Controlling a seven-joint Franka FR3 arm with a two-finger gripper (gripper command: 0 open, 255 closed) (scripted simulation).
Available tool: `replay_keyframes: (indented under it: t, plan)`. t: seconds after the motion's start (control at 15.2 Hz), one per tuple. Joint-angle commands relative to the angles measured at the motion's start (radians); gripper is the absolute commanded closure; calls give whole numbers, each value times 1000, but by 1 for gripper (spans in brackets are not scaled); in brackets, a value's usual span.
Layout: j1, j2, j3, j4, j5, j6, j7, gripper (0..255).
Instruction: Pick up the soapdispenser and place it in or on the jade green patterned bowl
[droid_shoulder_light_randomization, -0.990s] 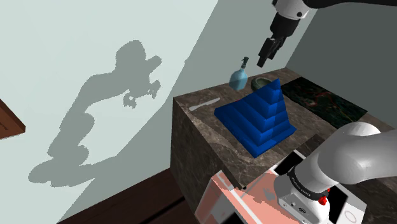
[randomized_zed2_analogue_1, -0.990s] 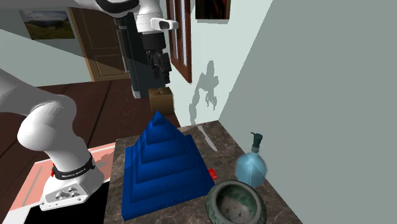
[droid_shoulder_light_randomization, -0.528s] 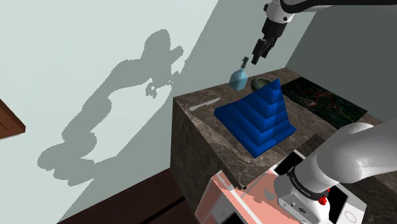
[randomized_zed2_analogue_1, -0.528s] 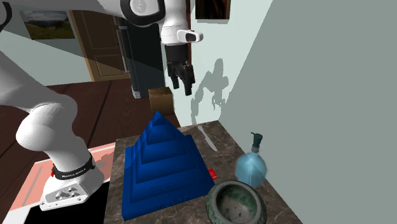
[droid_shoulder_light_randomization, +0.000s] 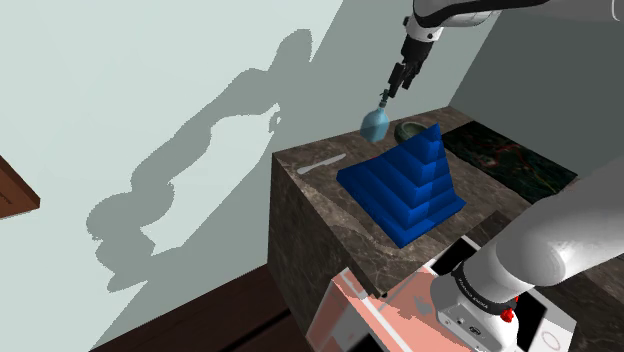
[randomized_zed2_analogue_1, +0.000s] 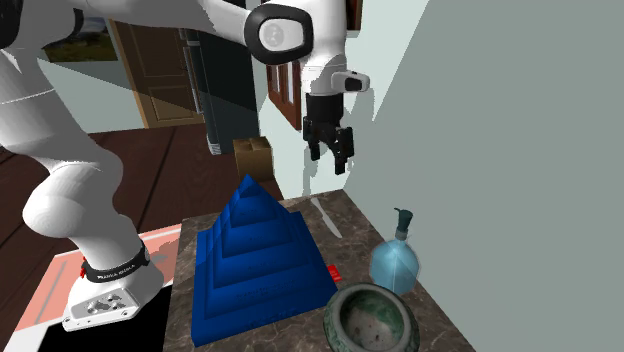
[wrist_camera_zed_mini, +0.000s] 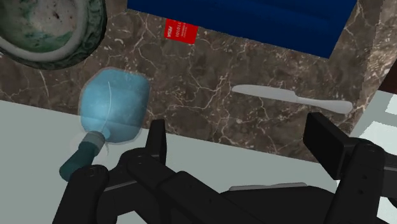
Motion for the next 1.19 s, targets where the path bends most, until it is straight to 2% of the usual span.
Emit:
replay_keyframes:
  t: [0.0,0.4,0.79,1.12]
  plan:
    - [-9,70,-17,58,13,8,-28,0]
    - [-52,299,-56,266,73,14,-120,0]
    - [-120,548,-69,540,141,-29,-196,0]
    - [-123,566,-66,511,145,17,-200,0]
